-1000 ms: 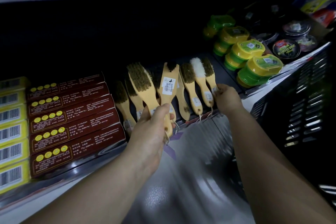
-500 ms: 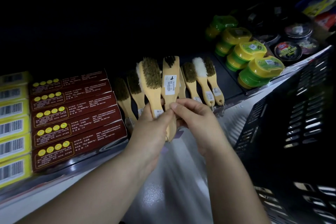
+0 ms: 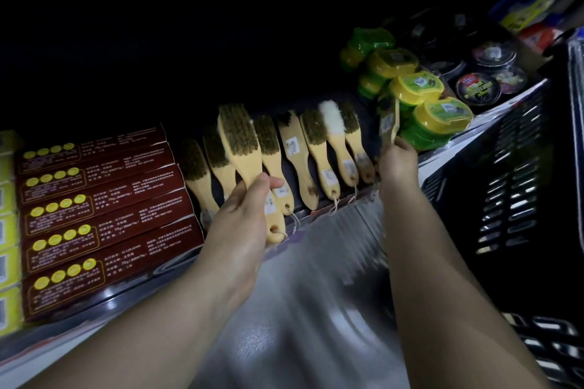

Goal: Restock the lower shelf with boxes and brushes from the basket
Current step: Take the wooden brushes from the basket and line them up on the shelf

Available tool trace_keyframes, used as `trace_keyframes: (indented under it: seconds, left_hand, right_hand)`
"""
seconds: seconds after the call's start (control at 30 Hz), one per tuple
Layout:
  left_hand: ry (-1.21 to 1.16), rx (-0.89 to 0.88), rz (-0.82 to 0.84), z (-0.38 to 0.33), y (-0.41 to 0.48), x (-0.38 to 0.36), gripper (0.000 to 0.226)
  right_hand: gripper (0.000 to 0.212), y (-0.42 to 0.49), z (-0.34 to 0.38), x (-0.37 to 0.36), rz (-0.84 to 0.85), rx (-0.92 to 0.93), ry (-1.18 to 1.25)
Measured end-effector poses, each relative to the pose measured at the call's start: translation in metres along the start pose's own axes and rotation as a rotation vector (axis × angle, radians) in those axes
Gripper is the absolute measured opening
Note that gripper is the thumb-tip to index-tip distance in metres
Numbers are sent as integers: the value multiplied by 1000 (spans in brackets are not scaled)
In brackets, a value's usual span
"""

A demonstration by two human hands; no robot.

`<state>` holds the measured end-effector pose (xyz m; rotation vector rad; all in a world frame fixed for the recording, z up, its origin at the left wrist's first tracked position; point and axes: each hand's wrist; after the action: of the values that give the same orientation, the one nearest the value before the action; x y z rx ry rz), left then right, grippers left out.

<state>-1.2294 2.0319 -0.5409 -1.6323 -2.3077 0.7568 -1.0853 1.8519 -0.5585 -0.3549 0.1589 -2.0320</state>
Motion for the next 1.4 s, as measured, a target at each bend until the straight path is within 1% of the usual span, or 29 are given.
trace_keyframes:
  seconds: [0.13, 0.2, 0.3, 0.43, 0.5, 0.67, 0.7, 0.77, 0.87, 0.93, 0.97, 1.0, 1.07, 1.1, 1.13, 1.17, 1.2, 1.27, 1.33, 1.4]
  left_hand:
    - [12, -59, -25, 3, 6, 5, 20]
    - [-12, -68, -30, 4, 6, 6, 16]
    - [-14, -65, -15, 4, 5, 6, 27]
    - [48, -83, -6, 6, 3, 6, 16]
    - [79, -94, -4, 8, 3, 5, 18]
    - [73, -99, -18, 11, 6, 7, 38]
    - [64, -81, -26, 11, 6, 8, 36]
    - [34, -51, -56, 11, 8, 7, 22]
    - [-36, 19, -92, 6, 9, 6, 34]
    - [-57, 52, -102, 4, 10, 8, 39]
    - [-48, 58, -95, 3, 9, 9, 40]
    - [-31, 48, -77, 2, 9, 10, 38]
    - [21, 12, -28, 0, 5, 11, 30]
    - [41, -10, -9, -3, 2, 12, 26]
    - [63, -41, 1, -4, 0, 14, 23]
    - [104, -81, 2, -4, -2, 16, 22]
    - [165, -120, 1, -5, -4, 19, 21]
    - [269, -156, -3, -6, -9, 25, 18]
    - [335, -164, 2, -8, -12, 34, 16]
    - [390, -202, 28, -14, -14, 46, 20]
  right_hand:
    - [26, 22, -12, -4, -27, 45, -143]
    - [28, 28, -16, -4, -20, 61, -254]
    - [35, 36, -17, -1, 17, 100, -431]
    - [46, 39, -18, 3, 67, 151, -588]
    - [49, 40, -19, 3, 61, 165, -640]
    - [53, 46, -20, 5, 54, 185, -700]
    - [54, 46, -20, 6, 59, 186, -708]
    - [54, 45, -19, 7, 58, 186, -744]
    - [53, 34, -14, 4, 10, 192, -815]
    - [53, 13, -8, -6, -32, 245, -730]
    - [46, 0, -6, -12, -23, 290, -631]
    - [36, -17, -3, -17, 38, 316, -508]
    - [21, -58, -1, -27, 293, 242, -262]
    - [17, -78, -1, -30, 447, 171, -190]
    - [18, -94, -2, -32, 596, 93, -150]
    - [20, -108, -4, -34, 723, 19, -117]
    - [19, -118, -5, -36, 811, -35, -83]
    - [13, -130, -5, -39, 883, -76, -28]
    - [15, -134, -2, -45, 893, -88, -45]
    - [10, -135, -2, -53, 885, -70, -85]
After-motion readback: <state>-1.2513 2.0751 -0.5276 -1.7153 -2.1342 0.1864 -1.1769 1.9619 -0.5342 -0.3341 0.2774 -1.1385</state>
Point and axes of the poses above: each hand's wrist, its own y-axis towards the middle knuckle, its own x-axis out of the back of the hand, z = x × y, and after that the axes turned 10 degrees about y, right-handed
